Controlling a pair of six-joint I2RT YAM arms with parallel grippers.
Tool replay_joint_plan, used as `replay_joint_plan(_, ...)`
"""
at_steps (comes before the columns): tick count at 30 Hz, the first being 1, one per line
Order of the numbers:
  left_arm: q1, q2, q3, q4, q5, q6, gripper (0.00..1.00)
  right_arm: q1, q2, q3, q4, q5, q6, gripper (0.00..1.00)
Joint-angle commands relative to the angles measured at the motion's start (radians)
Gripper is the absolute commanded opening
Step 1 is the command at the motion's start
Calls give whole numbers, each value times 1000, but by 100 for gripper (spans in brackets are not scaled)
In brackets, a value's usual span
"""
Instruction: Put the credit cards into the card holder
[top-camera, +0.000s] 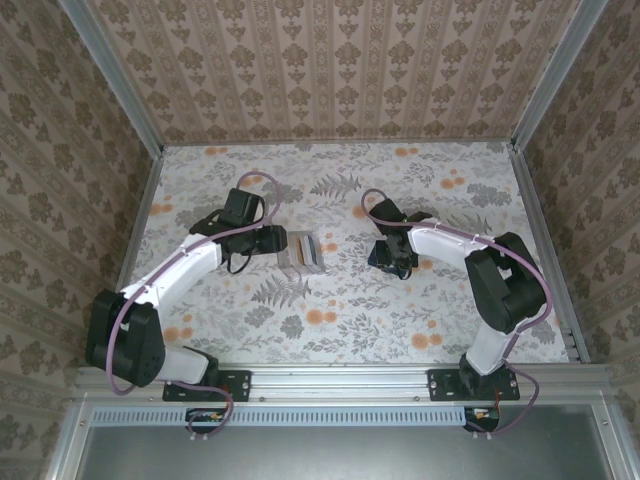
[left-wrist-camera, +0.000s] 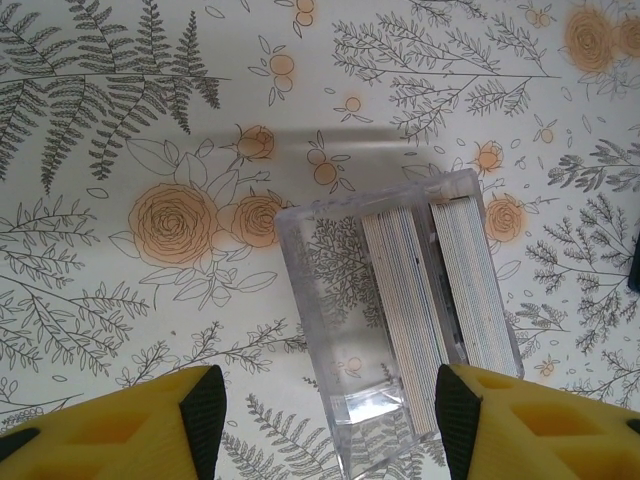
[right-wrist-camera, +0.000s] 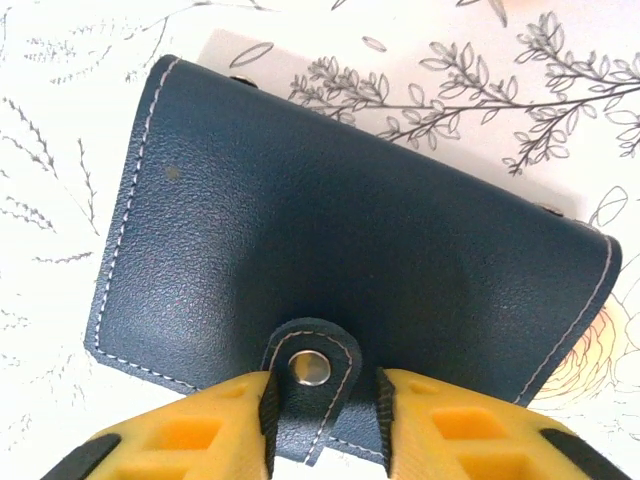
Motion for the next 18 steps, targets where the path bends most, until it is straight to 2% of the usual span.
replay_joint_plan(1, -6, -32, -14, 17, -2, 9, 61, 20, -49, -29, -71, -43, -155, 30)
replay_joint_plan(4, -5, -26, -31, 39, -18, 19, 61, 28, -65, -31, -129, 31, -170, 32)
replay_joint_plan(6, -4, -16, -10, 21, -4, 10, 61, 22, -80, -8, -204, 112, -105, 35)
replay_joint_plan(7, -34, -14, -6, 26, 5, 12, 61, 19, -95, -6, -207, 101, -78, 38)
replay_joint_plan(10, -40, -7, -19, 57, 4, 24, 61, 22, -111, -13, -154, 73, -42, 51)
replay_joint_plan(13, -41, 3, 11, 29, 6, 14, 61, 23, -66, 31, -172, 25, -34, 51)
replay_joint_plan(16, -48, -8, -5, 55, 3, 26, 62, 26, -35, 7, -95, -62, -48, 50)
replay_joint_plan(18, -47, -11, -5, 46, -13, 24, 62, 26, 3, 20, -102, -51, -61, 49)
